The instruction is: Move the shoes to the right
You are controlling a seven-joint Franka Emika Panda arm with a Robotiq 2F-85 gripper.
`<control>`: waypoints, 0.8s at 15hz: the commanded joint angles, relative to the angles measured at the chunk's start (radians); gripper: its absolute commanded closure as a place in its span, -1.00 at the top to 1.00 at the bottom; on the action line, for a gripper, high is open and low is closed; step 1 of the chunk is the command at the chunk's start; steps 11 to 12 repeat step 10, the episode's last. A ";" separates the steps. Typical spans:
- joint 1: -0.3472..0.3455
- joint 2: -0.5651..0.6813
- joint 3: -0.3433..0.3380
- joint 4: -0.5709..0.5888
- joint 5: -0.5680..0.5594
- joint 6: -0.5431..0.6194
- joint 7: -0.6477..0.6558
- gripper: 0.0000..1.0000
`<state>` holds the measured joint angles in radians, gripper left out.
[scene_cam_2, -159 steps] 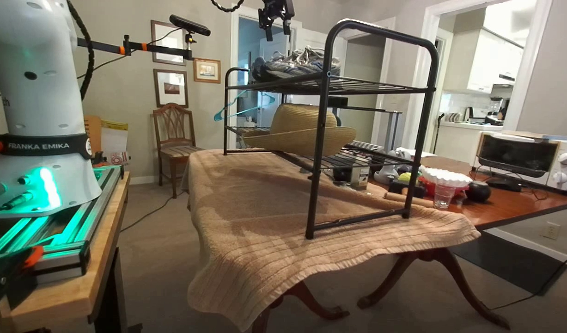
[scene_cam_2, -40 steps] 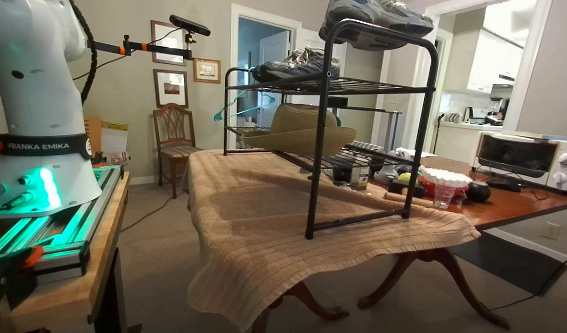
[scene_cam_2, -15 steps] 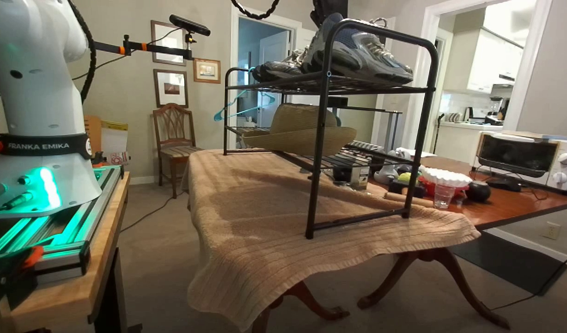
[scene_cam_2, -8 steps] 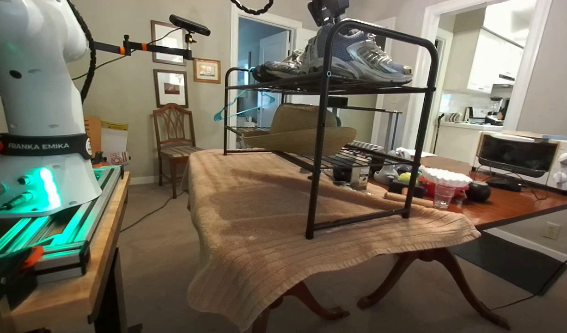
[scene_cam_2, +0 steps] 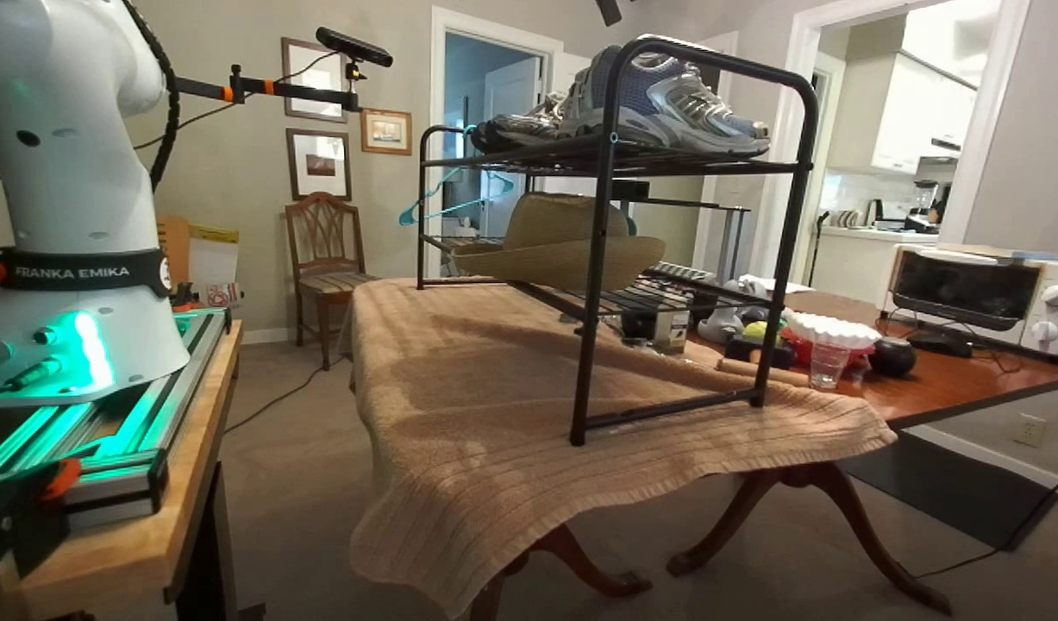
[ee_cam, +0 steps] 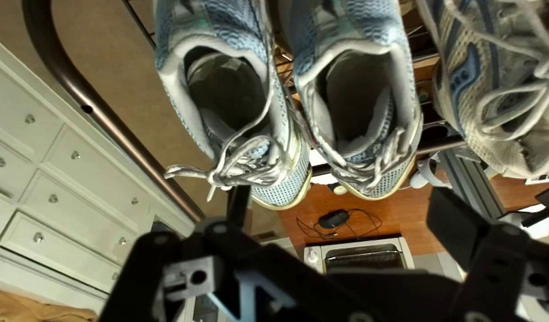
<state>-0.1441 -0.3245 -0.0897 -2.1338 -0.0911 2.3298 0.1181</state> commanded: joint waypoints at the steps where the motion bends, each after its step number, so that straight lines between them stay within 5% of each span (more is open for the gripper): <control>1: -0.009 -0.010 0.032 0.064 -0.026 -0.138 0.074 1.00; 6: -0.004 -0.030 0.057 0.103 -0.084 -0.219 0.091 1.00; 12: 0.004 -0.024 0.047 0.099 -0.076 -0.182 0.079 1.00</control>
